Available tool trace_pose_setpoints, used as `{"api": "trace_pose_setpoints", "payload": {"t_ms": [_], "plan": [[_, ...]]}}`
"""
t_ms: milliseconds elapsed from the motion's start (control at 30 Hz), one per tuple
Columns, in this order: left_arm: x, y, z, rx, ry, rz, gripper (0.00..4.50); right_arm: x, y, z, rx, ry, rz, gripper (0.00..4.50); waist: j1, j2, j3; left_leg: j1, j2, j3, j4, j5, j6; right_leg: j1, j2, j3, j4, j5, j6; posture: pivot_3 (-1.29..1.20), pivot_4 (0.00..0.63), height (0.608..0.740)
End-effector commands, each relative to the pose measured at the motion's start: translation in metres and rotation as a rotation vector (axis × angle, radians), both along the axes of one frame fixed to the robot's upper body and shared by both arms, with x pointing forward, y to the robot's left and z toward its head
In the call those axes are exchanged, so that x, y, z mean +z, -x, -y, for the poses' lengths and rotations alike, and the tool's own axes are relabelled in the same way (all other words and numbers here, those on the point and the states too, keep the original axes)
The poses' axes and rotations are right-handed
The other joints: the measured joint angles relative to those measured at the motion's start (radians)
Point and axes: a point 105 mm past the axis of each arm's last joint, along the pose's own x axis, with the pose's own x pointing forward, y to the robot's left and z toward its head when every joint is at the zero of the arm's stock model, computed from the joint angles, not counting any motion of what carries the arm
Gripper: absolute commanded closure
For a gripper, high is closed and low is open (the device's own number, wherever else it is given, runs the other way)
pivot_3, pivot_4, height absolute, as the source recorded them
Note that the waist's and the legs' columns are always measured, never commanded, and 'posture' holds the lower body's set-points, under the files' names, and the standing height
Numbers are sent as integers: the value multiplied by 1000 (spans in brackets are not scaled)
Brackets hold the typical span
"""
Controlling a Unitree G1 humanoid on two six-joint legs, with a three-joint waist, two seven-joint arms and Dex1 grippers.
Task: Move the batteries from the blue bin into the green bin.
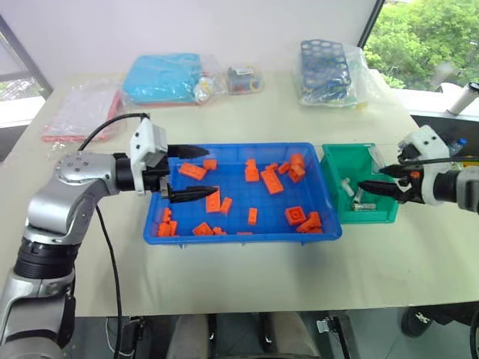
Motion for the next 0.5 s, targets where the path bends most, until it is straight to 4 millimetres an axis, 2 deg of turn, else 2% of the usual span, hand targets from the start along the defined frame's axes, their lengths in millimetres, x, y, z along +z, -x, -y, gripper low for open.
{"api": "trace_pose_setpoints", "payload": {"t_ms": [33, 100, 167, 300, 400, 500], "plan": [[10, 3, -13, -3, -30, 20, 0, 39, 18, 2, 257, 181, 157, 1081, 1, 0, 0, 0, -1, 0, 0, 0, 0, 0, 0, 0, 0, 0, 1, 0, 150, 739], [15, 2, -28, 22, -44, 6, 0, 48, 37, 4, 398, 161, 117, 1081, -1, 1, 0, -1, -1, 0, -1, 0, 0, 0, -1, 0, -1, -1, 2, 0, 150, 739], [18, 3, -46, 48, -76, -11, 0, 55, 42, 21, 406, 156, 82, 1081, -7, 1, 0, 0, -1, 0, -1, 0, 0, 0, 0, 0, -1, -1, 2, 0, 150, 739], [26, 4, -85, 131, -148, -18, 0, 63, 45, 52, 384, 94, 49, 1081, -14, 1, 0, 3, 1, 2, 0, 0, 0, 1, 0, 0, -1, -1, 1, 0, 150, 739], [31, 3, -98, 169, -162, -8, 0, 59, 44, 59, 390, 91, 31, 1081, -11, 1, 0, 3, 3, 3, -1, 0, 0, 1, 0, 0, 0, -1, 1, 0, 150, 739], [33, 1, -106, 206, -171, 13, 0, 54, 35, 58, 395, 67, 46, 1081, -10, 2, 1, 3, 3, 4, 0, 0, 0, 1, -1, 0, 0, -1, 1, 0, 150, 739]]}}
